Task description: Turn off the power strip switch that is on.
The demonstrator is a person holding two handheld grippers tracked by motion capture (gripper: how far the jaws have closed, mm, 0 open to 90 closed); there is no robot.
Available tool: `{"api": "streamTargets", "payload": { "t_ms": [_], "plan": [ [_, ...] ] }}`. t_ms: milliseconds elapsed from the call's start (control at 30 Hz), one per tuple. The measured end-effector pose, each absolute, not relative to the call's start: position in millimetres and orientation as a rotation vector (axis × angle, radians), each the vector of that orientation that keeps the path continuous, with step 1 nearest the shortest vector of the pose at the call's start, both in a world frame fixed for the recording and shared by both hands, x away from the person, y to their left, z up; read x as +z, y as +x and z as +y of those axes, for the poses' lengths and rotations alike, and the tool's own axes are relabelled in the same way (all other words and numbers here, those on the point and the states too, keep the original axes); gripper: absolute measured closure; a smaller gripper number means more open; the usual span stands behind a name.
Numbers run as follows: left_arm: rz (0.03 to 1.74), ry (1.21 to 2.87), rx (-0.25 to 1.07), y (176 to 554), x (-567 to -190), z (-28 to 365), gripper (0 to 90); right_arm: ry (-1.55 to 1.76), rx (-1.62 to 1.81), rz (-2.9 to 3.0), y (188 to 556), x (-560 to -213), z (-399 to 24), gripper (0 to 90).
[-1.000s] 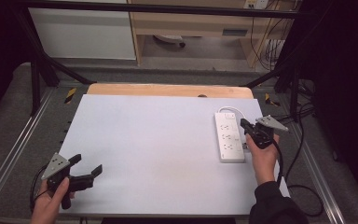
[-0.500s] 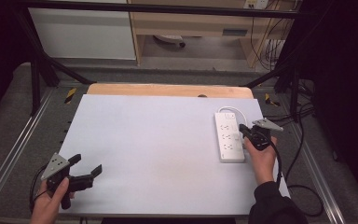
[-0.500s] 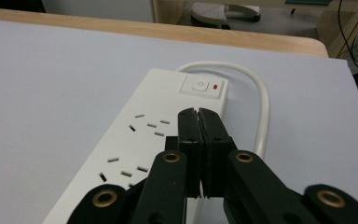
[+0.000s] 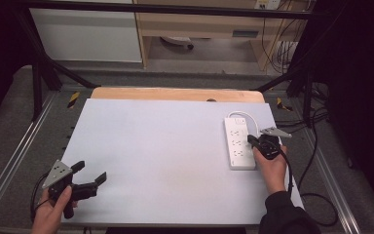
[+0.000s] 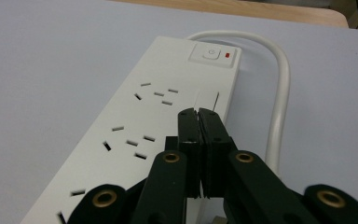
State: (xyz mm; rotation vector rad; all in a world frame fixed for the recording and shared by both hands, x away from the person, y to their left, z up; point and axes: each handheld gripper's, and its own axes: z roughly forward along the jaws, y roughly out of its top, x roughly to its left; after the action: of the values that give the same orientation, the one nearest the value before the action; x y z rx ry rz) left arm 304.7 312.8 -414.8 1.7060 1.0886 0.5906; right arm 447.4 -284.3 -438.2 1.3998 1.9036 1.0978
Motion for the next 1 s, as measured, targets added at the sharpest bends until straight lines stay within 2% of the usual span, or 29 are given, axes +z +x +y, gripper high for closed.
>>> {"api": "streamTargets", "payload": {
  "t_ms": [1000],
  "plan": [
    [1.080,1.710,0.590,304.2,-414.3,312.4,5.3,1.401,1.057,1.942,439.3,-442.0,-283.3,89.4]
  ]
}}
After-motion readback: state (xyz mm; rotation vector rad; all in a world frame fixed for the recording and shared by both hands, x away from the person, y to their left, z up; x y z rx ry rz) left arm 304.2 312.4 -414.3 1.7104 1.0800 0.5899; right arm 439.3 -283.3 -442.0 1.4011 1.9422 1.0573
